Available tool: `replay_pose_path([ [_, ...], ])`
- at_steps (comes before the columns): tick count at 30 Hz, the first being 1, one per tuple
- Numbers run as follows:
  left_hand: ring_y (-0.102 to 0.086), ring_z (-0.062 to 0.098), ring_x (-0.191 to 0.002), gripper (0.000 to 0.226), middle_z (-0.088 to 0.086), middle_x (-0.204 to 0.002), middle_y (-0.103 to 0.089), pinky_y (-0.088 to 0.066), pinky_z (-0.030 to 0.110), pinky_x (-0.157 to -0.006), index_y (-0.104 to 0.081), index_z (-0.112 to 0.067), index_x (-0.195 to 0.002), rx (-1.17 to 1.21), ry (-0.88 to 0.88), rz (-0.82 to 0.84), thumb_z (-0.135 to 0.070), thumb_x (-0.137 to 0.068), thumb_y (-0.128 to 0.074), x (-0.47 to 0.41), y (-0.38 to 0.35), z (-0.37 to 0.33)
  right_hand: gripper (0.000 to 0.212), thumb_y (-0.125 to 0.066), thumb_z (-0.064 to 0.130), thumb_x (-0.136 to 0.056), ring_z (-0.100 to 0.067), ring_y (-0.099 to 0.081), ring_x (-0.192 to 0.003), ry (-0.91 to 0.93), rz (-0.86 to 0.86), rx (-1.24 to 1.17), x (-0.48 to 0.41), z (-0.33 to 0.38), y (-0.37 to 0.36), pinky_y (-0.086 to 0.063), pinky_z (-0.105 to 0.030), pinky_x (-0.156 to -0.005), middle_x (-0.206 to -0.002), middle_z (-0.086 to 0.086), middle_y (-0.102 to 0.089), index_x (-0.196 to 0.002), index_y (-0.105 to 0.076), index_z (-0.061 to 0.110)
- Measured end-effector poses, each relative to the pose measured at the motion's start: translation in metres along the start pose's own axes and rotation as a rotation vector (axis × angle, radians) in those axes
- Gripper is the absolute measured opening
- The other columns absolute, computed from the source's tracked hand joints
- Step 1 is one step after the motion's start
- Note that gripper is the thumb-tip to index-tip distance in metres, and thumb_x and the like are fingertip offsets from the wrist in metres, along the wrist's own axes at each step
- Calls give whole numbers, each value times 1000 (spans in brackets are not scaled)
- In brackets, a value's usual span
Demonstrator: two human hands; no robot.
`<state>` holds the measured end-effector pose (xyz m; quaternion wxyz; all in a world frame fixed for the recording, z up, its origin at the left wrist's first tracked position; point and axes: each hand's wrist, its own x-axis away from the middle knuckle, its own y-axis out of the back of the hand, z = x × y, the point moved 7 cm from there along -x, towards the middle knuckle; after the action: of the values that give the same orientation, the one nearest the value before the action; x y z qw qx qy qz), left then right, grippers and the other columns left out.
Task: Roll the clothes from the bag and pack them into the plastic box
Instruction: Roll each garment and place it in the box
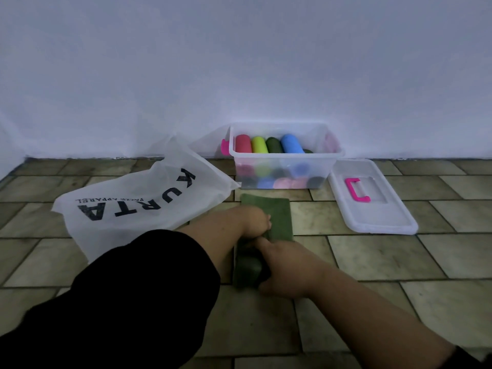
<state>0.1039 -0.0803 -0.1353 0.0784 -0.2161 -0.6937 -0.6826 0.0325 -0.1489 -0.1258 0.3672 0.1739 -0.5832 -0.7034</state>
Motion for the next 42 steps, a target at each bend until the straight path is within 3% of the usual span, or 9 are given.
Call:
replay_pose_path([
  [5,-37,29,-134,44,16,-150,-33,-31,38,-108,-33,-2,-143,149,47,55,-18,-104,-21,0,-2,0,47,-70,33,-71,-23,-60,-90,-5,-10,-30,-1,2,4,-45,-29,-69,-101,-2,-63,-112,-49,23],
  [11,-40,28,-131,41,16,-151,-31,-38,36,-102,-38,-3,-141,131,42,-6,-14,-102,-26,-5,-4,2,39,-77,34,-70,-11,-56,-88,-65,114,-256,-3,-10,8,-47,-28,-74,-97,12,-59,-103,-59,34],
  [18,-39,28,-133,43,13,-153,-29,-37,38,-105,-34,-5,-143,50,25,19,-16,-103,-23,-4,-8,3,22,-66,36,-82,-12,-58,-94,-90,176,-341,-11,-15,3,-49,-38,-89,-103,8,-65,-103,-66,31],
  [26,-40,16,-132,37,1,-147,-42,-26,18,-98,-51,-17,-134,594,-36,-255,-22,-98,-44,22,0,10,27,-61,38,-87,-14,-57,-97,-109,173,-313,-22,-27,-4,-44,-33,-90,-110,3,-66,-111,-66,28],
  [29,-50,10,-111,35,-3,-131,-50,-36,21,-89,-53,-28,-124,690,-53,-449,-22,-90,-55,44,5,15,36,-69,41,-79,-12,-57,-90,-151,84,-352,-26,-36,-3,-44,-31,-81,-104,4,-66,-112,-61,28],
  [32,-53,5,-91,26,-12,-106,-52,-42,20,-69,-47,-38,-106,687,-45,-361,-27,-86,-58,65,-13,10,32,-78,40,-70,-13,-60,-85,-185,-14,-439,-26,-45,-1,-47,-30,-76,-90,8,-65,-94,-59,30],
  [35,-47,4,-89,21,-15,-100,-44,-35,19,-69,-46,-36,-101,523,-45,-350,-24,-87,-56,80,-35,9,25,-72,49,-73,-12,-59,-78,-201,-132,-364,-18,-48,0,-48,-32,-73,-80,8,-64,-79,-61,27],
  [38,-46,7,-96,21,-12,-105,-45,-34,21,-78,-50,-30,-109,482,-61,-441,-22,-90,-54,89,-43,10,29,-59,57,-78,-11,-51,-84,-107,-268,-172,-1,-40,4,-44,-31,-73,-87,8,-55,-94,-66,33],
  [42,-47,8,-102,23,-11,-114,-48,-36,22,-85,-53,-30,-113,506,-58,-466,-22,-91,-52,88,-46,12,59,-68,49,-67,-10,-49,-98,-70,-184,-238,21,-44,0,-46,-30,-85,-107,9,-53,-122,-51,36],
])
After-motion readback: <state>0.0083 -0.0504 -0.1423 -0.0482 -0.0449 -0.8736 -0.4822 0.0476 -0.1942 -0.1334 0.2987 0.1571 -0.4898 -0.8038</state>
